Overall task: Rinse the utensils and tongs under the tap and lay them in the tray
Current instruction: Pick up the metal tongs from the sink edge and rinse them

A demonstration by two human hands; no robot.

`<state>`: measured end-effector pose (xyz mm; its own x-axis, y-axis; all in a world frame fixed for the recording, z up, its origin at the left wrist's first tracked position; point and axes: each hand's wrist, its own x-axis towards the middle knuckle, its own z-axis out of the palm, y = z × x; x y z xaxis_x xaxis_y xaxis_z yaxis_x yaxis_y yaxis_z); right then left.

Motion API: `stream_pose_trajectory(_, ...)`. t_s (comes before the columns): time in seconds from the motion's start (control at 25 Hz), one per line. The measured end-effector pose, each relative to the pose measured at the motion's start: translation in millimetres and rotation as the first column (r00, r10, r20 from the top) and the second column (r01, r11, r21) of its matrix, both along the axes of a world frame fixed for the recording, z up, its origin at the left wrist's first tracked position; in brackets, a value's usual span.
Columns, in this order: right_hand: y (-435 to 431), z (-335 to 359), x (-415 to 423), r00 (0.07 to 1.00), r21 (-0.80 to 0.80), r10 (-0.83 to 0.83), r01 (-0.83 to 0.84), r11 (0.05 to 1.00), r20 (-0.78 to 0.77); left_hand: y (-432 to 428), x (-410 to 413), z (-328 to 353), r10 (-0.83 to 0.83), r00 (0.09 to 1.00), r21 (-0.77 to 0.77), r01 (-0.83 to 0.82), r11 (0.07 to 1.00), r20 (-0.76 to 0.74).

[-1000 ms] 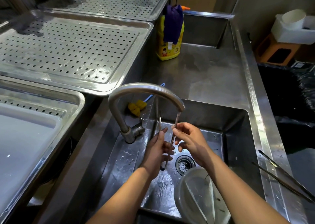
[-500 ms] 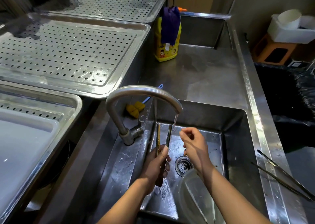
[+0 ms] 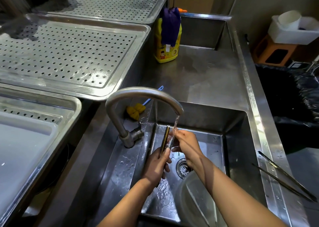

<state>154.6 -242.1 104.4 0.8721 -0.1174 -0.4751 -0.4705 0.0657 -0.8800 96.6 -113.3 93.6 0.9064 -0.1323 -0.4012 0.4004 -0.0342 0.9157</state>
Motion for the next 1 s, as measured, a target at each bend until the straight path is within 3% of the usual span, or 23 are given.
stream_pose_trajectory(0.48,0.1,11.8,7.7,0.99,-0.087,0.12,-0.113,0.99,0.078,1.3,10.8,2.9,0.024,0.999,0.033,-0.025,0.999,0.031)
stream_pose_trajectory(0.8,-0.1,9.2,8.6,0.986,-0.288,0.051,-0.003,0.958,0.158,1.0,8.8,0.8,0.021,0.995,0.092,-0.03,0.995,0.102)
stream_pose_trajectory(0.88,-0.7,10.8,8.4,0.988,-0.216,0.056,-0.024,0.976,0.144,0.6,10.1,0.7,0.042,0.997,0.041,-0.045,0.998,0.07)
stream_pose_trajectory(1.0,-5.3,17.4,6.9,0.988,0.118,0.082,-0.097,0.988,0.129,3.8,12.7,0.0,0.104,0.993,-0.07,-0.108,0.992,-0.06)
